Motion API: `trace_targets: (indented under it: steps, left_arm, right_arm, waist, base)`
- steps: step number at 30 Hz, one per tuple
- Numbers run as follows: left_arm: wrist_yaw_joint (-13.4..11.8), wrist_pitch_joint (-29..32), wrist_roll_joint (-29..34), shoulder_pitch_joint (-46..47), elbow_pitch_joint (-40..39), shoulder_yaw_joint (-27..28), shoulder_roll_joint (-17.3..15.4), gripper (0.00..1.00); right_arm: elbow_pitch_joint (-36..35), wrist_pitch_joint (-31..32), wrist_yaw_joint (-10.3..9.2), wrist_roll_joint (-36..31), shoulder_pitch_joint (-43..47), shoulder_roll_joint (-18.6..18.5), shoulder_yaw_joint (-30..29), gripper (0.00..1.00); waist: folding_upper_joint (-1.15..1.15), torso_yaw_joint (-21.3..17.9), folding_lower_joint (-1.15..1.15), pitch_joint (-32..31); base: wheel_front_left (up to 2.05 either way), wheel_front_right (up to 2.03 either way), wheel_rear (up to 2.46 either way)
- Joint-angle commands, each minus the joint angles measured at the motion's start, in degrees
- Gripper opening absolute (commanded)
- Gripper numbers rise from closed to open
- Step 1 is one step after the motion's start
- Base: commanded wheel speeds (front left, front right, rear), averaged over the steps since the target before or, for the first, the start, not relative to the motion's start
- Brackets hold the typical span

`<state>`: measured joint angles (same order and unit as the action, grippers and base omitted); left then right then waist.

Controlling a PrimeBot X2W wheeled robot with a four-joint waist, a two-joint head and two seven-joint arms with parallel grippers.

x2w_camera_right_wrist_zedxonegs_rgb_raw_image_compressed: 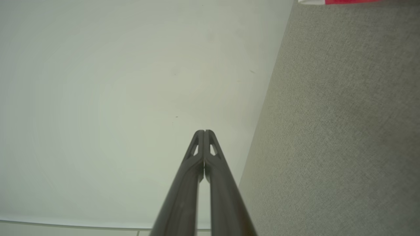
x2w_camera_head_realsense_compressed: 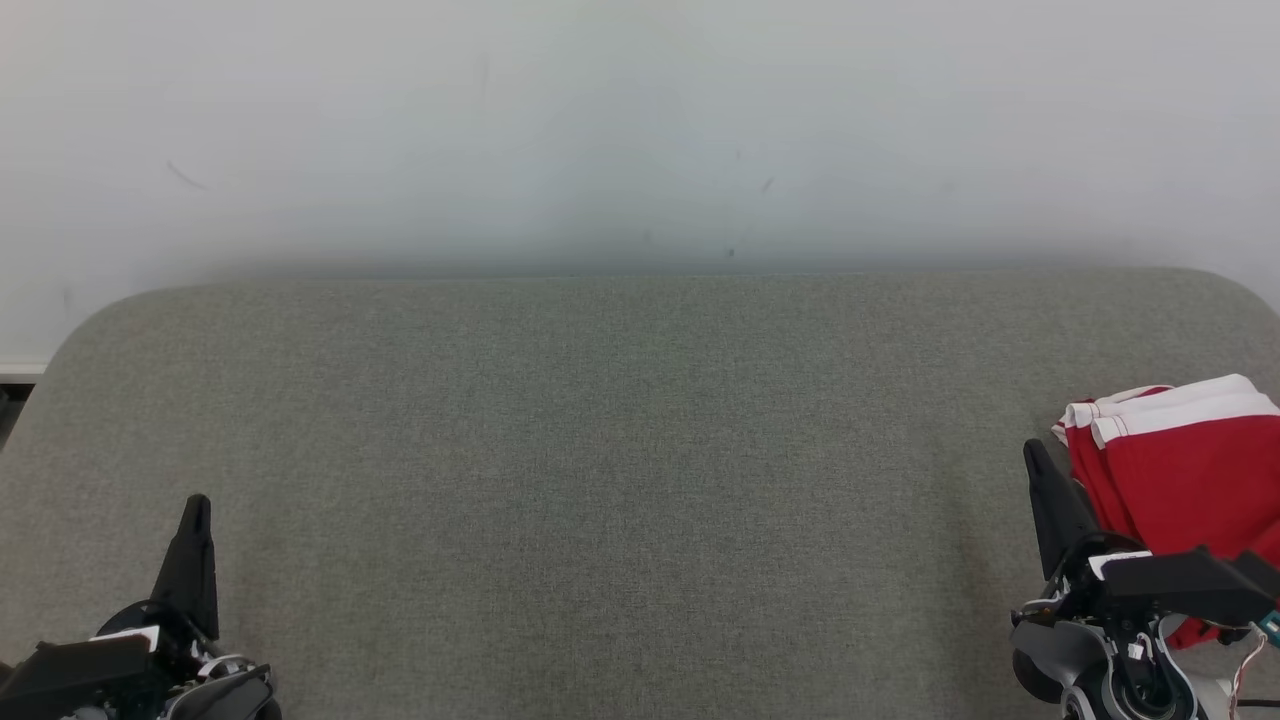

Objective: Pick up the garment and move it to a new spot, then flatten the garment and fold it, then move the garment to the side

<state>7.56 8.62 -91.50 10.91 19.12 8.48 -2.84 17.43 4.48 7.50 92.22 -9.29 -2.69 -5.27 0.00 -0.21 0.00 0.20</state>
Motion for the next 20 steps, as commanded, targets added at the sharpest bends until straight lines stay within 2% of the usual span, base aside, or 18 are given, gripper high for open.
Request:
trace_targets:
  steps: [1,20]
  left_arm:
    - [0.1,0.2,-0.3,0.5,0.1,0.2,-0.1,0.0]
    - [0.1,0.3,-0.2,0.5,0.1,0.2,-0.1,0.0]
  right_arm:
    - [-0.1,0.0,-0.02,0.1,-0.5,-0.4,-0.2,0.0]
    - [-0.1,0.0,-0.02,0.1,-0.5,-0.4,-0.2,0.0]
  waist:
    - [0.0,0.0,0.0,0.0]
    - [0.0,0.0,0.0,0.0]
  base:
    - [0.0,0.0,0.0]
    - [0.0,0.0,0.0]
